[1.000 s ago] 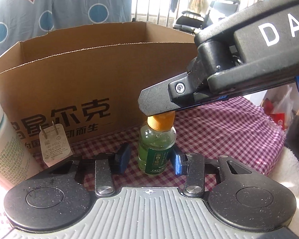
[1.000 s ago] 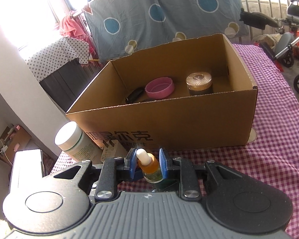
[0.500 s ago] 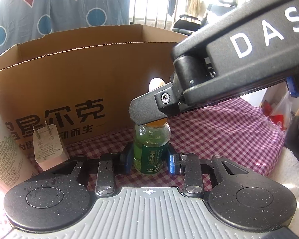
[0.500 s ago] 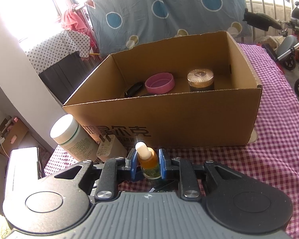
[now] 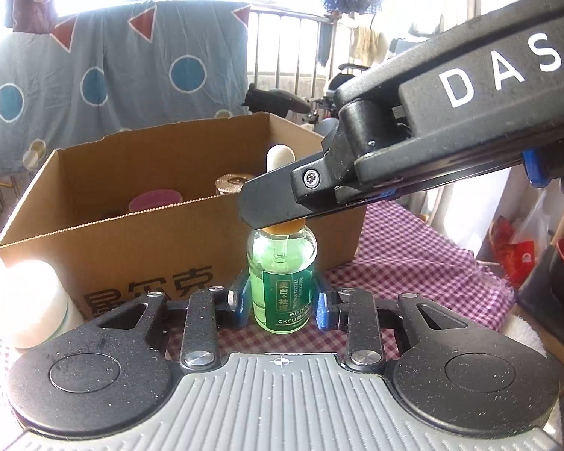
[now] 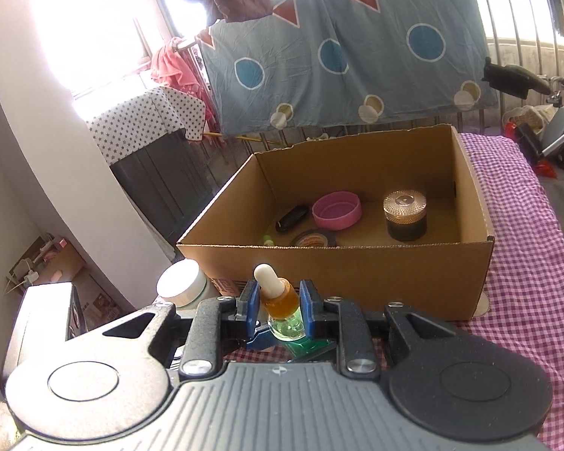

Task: Organize rigid objects
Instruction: 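Carry the dropper bottle into the box and open the right gripper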

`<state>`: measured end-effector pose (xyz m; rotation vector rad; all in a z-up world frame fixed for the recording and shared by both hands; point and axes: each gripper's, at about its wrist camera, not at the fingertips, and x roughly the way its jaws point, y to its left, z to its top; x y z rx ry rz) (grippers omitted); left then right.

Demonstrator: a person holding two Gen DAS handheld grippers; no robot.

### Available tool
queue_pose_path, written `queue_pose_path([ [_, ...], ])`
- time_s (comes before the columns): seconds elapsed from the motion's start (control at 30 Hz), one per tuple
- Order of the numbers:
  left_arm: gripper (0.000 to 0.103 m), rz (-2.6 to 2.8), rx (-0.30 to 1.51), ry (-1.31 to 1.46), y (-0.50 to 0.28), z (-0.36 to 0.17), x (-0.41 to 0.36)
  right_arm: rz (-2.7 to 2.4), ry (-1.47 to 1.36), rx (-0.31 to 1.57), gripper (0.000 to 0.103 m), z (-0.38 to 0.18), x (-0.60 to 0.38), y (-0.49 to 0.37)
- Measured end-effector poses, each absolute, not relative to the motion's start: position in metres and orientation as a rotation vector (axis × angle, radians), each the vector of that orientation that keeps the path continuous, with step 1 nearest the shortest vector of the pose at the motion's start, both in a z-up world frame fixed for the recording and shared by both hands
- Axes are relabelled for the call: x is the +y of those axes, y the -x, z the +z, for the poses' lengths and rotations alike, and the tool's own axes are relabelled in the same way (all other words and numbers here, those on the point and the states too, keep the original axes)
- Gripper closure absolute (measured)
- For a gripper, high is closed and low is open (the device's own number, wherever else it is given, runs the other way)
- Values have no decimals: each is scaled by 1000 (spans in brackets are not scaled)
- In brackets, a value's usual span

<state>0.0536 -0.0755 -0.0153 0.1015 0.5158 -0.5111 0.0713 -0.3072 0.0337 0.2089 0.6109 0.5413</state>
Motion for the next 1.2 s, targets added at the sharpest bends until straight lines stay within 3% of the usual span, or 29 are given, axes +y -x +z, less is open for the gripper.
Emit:
queue_pose_path([
  [0.33, 72, -469, 408, -109, -79, 42, -86, 628, -171, 487, 78, 94, -319, -102],
  [0.53, 72, -457, 473, -86, -122, 47, -94, 651, -191, 536, 79, 102, -327, -156],
  [0.93, 71, -430, 777, 44, -204, 7, -89, 651, -251, 787, 79, 34, -327, -264],
  [1.2, 63, -398, 920, 91, -214, -15, -76, 647, -210, 887, 78, -3, -309, -284],
])
